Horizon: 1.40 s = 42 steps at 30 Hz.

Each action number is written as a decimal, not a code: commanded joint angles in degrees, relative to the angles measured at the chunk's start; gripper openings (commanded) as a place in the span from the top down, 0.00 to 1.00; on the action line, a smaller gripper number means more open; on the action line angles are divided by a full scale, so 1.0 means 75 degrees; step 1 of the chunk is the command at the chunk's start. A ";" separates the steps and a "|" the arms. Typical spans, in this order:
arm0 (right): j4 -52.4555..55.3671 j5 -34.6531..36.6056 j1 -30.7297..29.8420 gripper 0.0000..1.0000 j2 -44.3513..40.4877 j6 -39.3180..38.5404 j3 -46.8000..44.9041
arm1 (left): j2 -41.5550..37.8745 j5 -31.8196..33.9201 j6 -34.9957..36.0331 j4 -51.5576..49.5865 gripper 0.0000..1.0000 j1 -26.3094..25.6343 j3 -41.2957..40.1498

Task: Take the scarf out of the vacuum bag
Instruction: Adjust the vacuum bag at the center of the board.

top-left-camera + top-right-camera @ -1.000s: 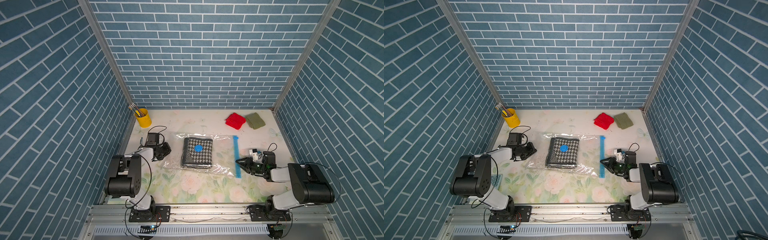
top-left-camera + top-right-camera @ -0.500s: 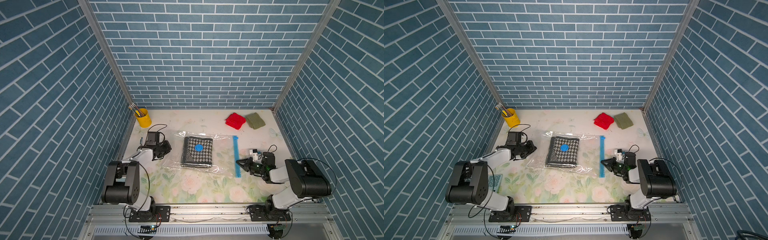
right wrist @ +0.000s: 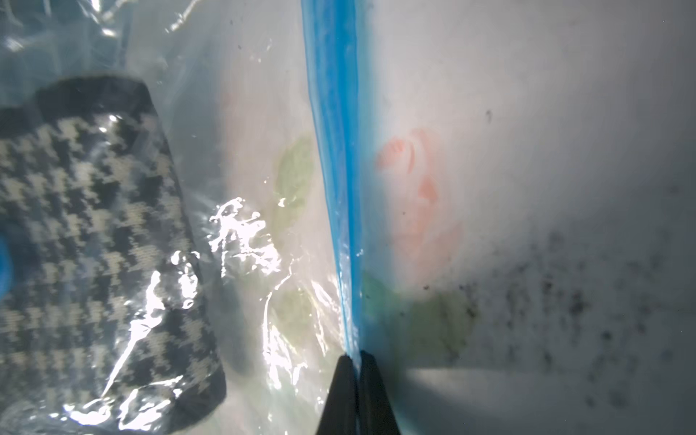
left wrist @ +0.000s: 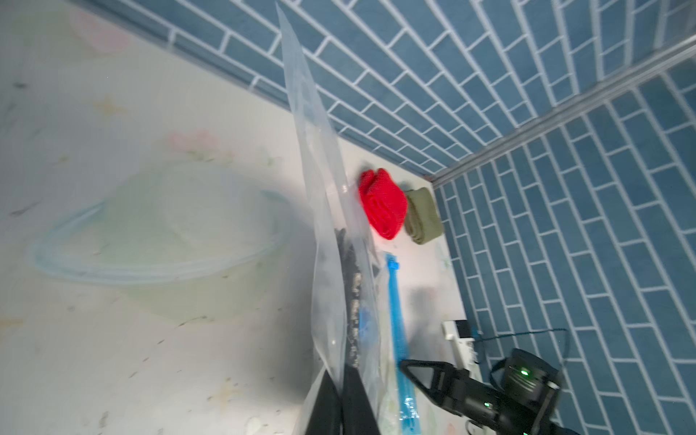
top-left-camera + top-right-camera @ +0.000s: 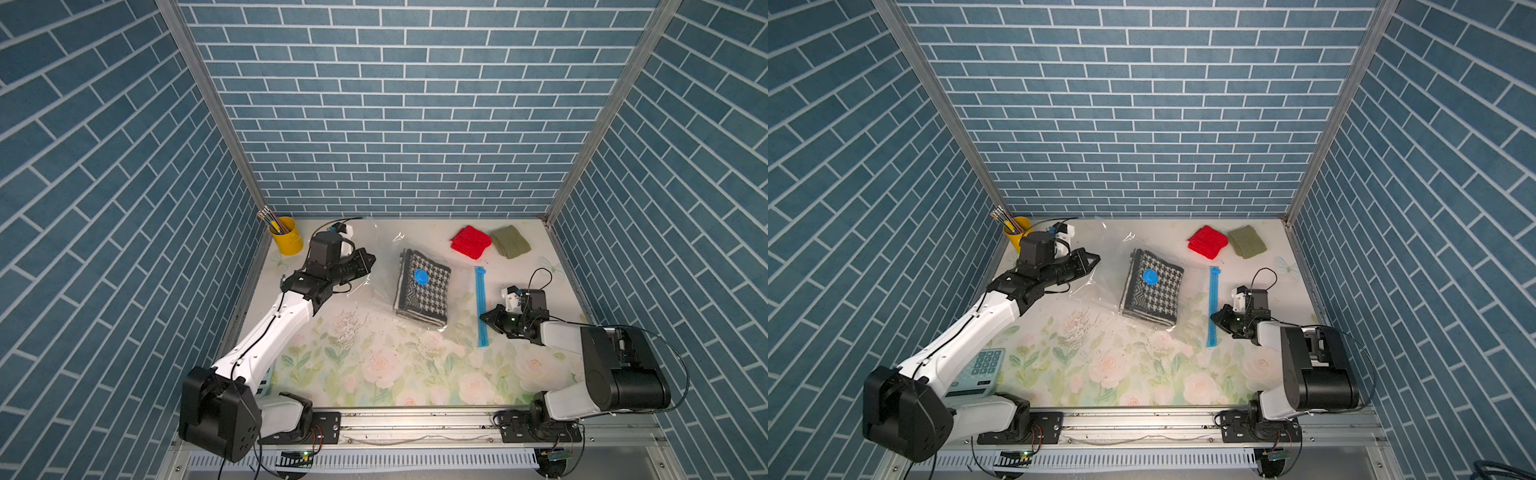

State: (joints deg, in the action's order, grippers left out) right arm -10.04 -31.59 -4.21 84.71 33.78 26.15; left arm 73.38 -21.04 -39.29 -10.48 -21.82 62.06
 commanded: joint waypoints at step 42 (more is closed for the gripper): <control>0.2212 0.1752 -0.1735 1.00 0.1020 -0.0970 0.0739 | 0.1050 0.5582 0.0544 -0.3422 1.00 -0.1821 0.3354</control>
State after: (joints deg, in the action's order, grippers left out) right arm -6.09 -23.03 -16.88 90.83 28.23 34.96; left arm 81.89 7.79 -36.56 -28.03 -37.54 89.91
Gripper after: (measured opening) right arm 0.047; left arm 0.057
